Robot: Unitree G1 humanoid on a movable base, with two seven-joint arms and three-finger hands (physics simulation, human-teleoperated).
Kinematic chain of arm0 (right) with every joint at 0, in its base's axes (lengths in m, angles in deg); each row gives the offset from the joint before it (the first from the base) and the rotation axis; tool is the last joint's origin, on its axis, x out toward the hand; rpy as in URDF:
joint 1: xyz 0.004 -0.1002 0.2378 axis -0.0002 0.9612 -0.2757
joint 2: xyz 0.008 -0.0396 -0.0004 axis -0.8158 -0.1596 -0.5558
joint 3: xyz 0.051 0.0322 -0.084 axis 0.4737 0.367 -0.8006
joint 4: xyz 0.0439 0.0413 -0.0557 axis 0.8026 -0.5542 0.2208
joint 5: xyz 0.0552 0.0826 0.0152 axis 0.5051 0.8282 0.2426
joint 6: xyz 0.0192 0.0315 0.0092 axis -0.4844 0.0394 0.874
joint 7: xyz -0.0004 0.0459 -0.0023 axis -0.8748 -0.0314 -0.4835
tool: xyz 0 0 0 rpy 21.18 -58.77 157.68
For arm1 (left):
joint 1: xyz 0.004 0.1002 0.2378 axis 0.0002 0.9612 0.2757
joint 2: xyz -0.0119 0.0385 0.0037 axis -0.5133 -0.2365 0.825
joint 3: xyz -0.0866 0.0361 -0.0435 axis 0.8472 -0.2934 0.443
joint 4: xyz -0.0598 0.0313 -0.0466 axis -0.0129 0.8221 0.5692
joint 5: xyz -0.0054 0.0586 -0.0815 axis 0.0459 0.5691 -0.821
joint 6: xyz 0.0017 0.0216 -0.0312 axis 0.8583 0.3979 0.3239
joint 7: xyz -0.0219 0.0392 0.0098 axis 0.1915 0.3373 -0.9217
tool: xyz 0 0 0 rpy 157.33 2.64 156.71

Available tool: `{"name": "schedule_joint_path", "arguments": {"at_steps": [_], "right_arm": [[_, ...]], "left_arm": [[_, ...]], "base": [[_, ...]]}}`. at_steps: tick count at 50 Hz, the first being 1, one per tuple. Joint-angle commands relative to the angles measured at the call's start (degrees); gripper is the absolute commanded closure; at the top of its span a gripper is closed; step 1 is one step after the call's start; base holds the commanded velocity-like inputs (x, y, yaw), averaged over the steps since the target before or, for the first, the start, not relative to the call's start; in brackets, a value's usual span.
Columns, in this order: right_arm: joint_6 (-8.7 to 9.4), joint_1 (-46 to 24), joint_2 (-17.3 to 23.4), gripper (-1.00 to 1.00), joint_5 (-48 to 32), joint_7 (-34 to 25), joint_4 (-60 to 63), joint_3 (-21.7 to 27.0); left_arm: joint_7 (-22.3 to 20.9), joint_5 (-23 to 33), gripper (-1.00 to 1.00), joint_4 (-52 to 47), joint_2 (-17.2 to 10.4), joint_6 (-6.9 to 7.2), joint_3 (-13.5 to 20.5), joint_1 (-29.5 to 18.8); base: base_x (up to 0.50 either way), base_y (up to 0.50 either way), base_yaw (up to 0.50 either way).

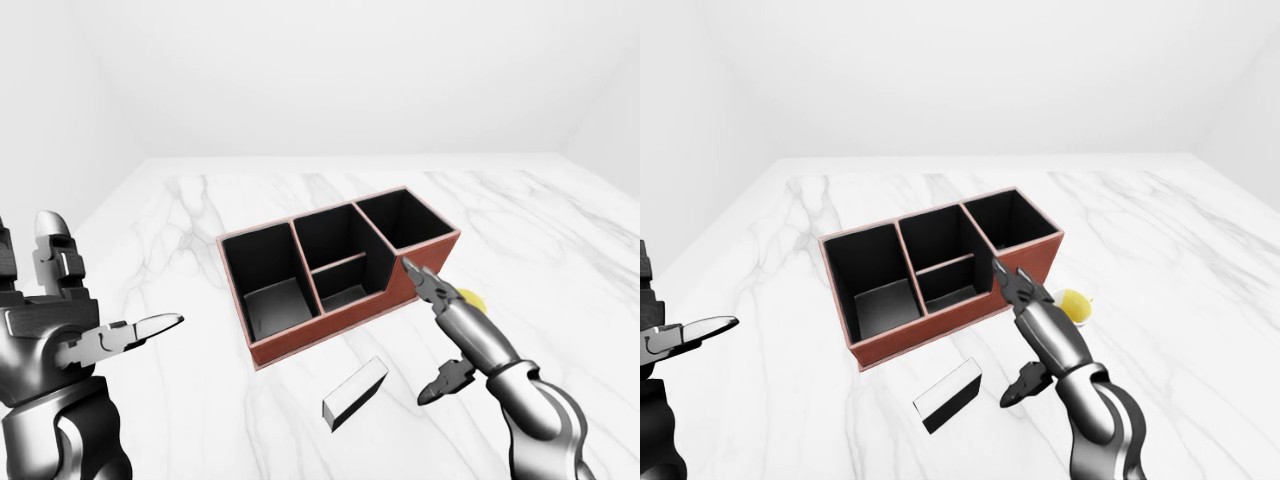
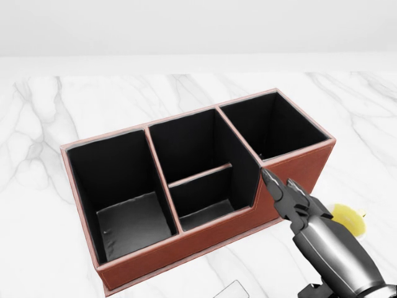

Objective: Pick up the book and place it in the front compartment of the caddy.

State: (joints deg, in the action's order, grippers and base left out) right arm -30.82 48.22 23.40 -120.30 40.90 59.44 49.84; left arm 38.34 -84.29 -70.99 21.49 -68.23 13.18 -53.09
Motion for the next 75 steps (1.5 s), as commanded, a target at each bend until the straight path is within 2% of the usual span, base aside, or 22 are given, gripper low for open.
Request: {"name": "schedule_joint_path", "arguments": {"at_steps": [1,25,46,50,75], "right_arm": [[0.00,-1.06,0.33,-1.00,-2.53,0.00,-0.25,-0.81],[0.00,-3.75,1.00,-1.00,-7.97,0.00,-2.13,-2.50],[0.00,-6.55,1.37,-1.00,-11.48,0.00,-6.08,-3.97],[0.00,-6.14,1.84,-1.00,-12.10,0.00,-7.34,-3.98],[0.00,-5.78,0.93,-1.00,-17.55,0.00,-5.49,-6.21]], "left_arm": [[0.03,-0.07,-1.00,-0.07,-0.03,0.00,-0.02,0.00],[0.21,-0.14,-1.00,0.37,-0.66,0.00,-0.02,-0.79],[-0.42,-0.06,-1.00,-0.99,0.24,0.00,-0.03,0.23],[-1.26,0.39,-1.00,-0.28,0.96,0.00,-0.30,1.09],[-0.91,-0.06,-1.00,-0.62,0.69,0.00,0.06,0.86]], "base": [[0.00,0.00,0.00],[0.00,0.00,0.00],[0.00,0.00,0.00],[0.00,0.00,0.00],[0.00,0.00,0.00]]}}
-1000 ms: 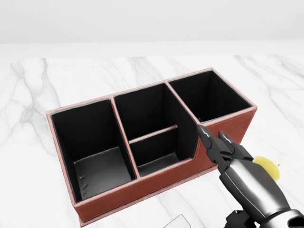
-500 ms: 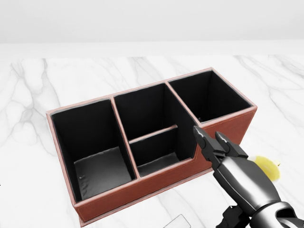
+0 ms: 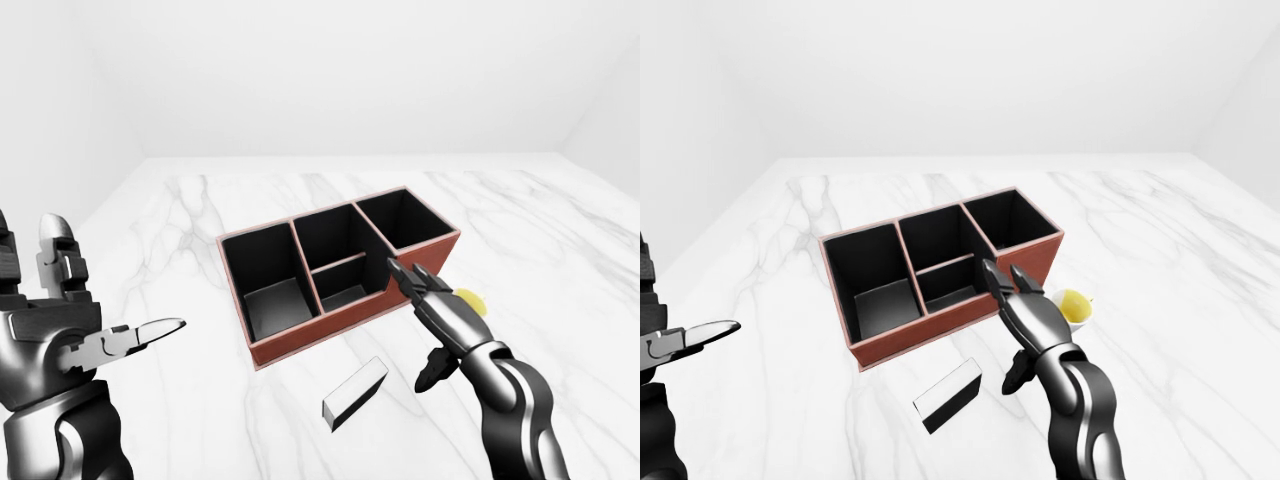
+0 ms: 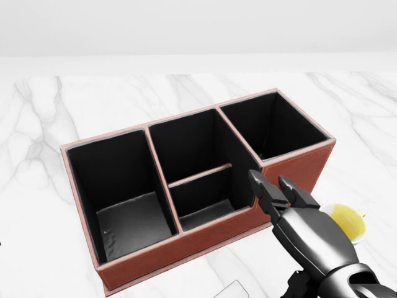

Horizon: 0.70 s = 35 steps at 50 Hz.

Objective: Pick up the book and place it in the front compartment of the caddy.

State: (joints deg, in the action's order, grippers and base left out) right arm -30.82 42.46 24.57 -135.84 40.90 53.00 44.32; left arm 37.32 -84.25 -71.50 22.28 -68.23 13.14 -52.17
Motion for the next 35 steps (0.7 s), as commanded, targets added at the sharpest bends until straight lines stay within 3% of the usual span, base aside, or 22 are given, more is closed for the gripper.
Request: {"name": "schedule_joint_path", "arguments": {"at_steps": [1,35], "right_arm": [[0.00,0.02,-0.26,-1.00,-2.08,0.00,1.09,-0.71],[0.00,-1.33,-0.92,-1.00,-6.12,0.00,0.12,-2.71]], "left_arm": [[0.07,-0.12,-1.00,-0.08,-0.08,0.00,0.12,-0.04],[-0.13,-0.45,-1.00,-0.05,0.32,0.00,0.36,0.43]], "base": [[0.00,0.00,0.00],[0.00,0.00,0.00]]}}
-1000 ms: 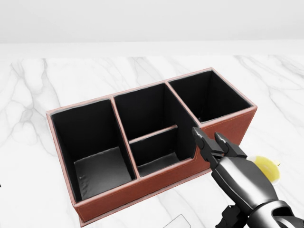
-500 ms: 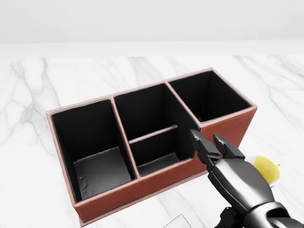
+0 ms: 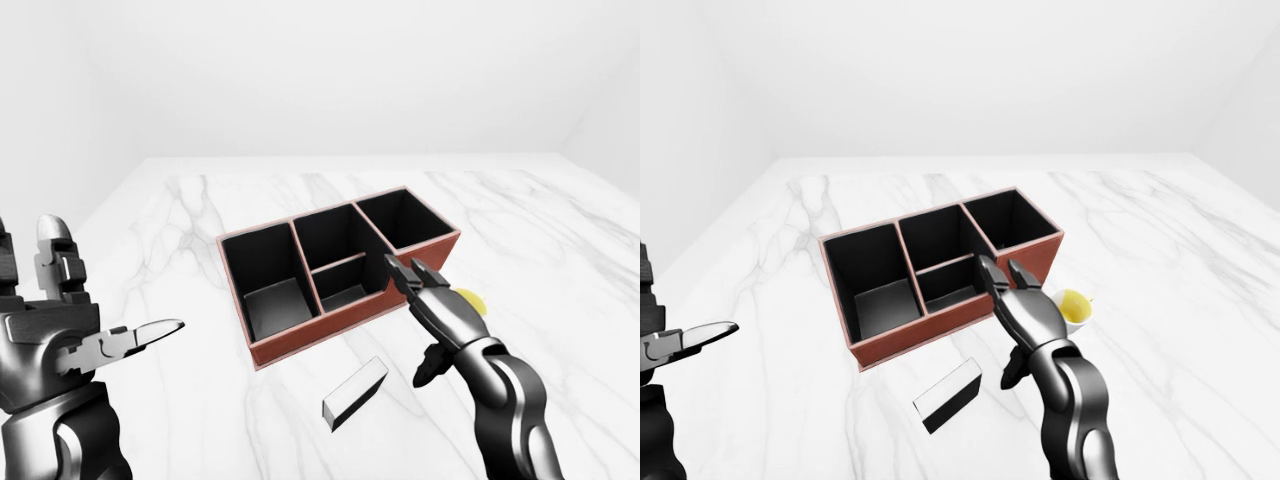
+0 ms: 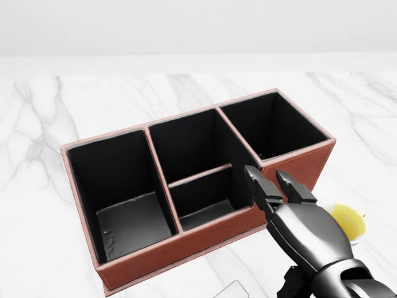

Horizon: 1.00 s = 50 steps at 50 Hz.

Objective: Pick up the book and place it in the front compartment of the caddy.

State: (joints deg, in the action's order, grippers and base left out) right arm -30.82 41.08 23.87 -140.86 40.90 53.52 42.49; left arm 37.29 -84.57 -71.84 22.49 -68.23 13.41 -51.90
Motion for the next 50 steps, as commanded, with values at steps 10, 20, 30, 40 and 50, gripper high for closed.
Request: {"name": "schedule_joint_path", "arguments": {"at_steps": [10,20,30,40,50], "right_arm": [[0.00,0.71,-0.47,-1.00,-1.91,0.00,-0.85,-1.70],[0.00,0.29,-0.65,-1.00,-2.96,0.00,-0.79,-2.56],[0.00,0.70,-1.29,-1.00,-4.16,0.00,-1.87,-4.86],[0.00,0.56,-1.34,-1.00,-4.94,0.00,-1.90,-5.80],[0.00,2.06,-1.48,-1.00,-5.92,0.00,-2.68,-8.02]], "left_arm": [[-0.51,-0.34,-1.00,0.21,0.39,0.00,0.51,0.69],[-0.69,-0.46,-1.00,0.28,0.50,0.00,0.71,0.91],[-0.66,-1.04,-1.00,0.52,0.50,0.00,1.25,0.88],[-0.65,-1.35,-1.00,0.91,0.43,0.00,1.34,0.97],[-0.63,-1.18,-1.00,0.62,0.50,0.00,1.17,1.02]], "base": [[0.00,0.00,0.00],[0.00,0.00,0.00],[0.00,0.00,0.00],[0.00,0.00,0.00],[0.00,0.00,0.00]]}}
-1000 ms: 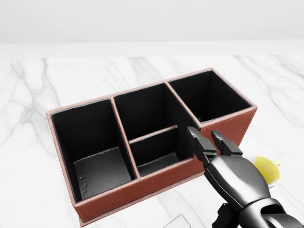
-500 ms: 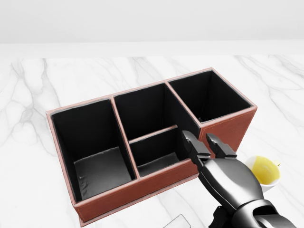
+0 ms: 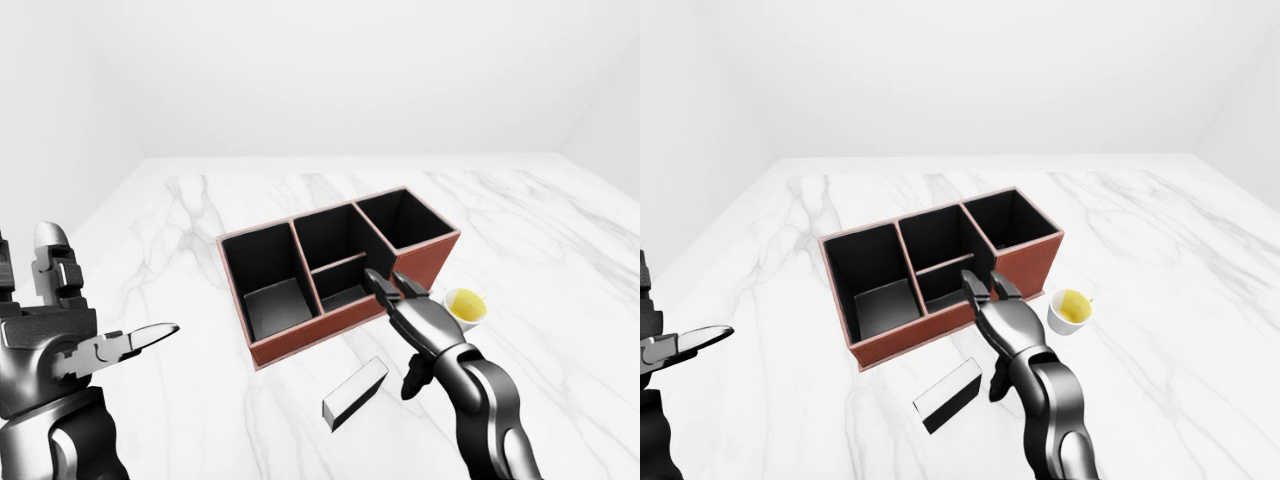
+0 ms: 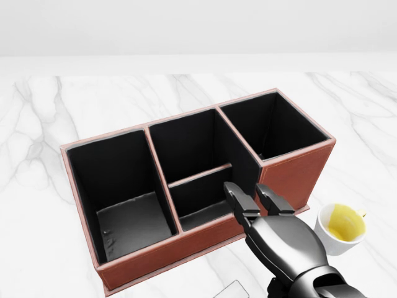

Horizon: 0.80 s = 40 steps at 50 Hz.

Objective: Pick up the book and place it in the front compartment of the caddy.

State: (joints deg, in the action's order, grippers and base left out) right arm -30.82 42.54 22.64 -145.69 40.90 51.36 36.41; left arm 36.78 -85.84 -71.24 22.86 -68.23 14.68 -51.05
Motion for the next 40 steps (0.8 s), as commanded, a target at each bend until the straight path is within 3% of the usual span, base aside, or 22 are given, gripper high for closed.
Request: {"name": "schedule_joint_path", "arguments": {"at_steps": [1,40], "right_arm": [[0.00,0.42,-0.29,-1.00,-1.16,0.00,-0.58,-2.04],[0.00,-0.47,-1.50,-1.00,-4.98,0.00,-3.11,-7.62]], "left_arm": [[-0.22,0.10,-1.00,0.15,0.22,0.00,-0.22,0.21],[-1.26,0.20,-1.00,0.96,0.95,0.00,0.19,1.21]], "base": [[0.00,0.00,0.00],[0.00,0.00,0.00]]}}
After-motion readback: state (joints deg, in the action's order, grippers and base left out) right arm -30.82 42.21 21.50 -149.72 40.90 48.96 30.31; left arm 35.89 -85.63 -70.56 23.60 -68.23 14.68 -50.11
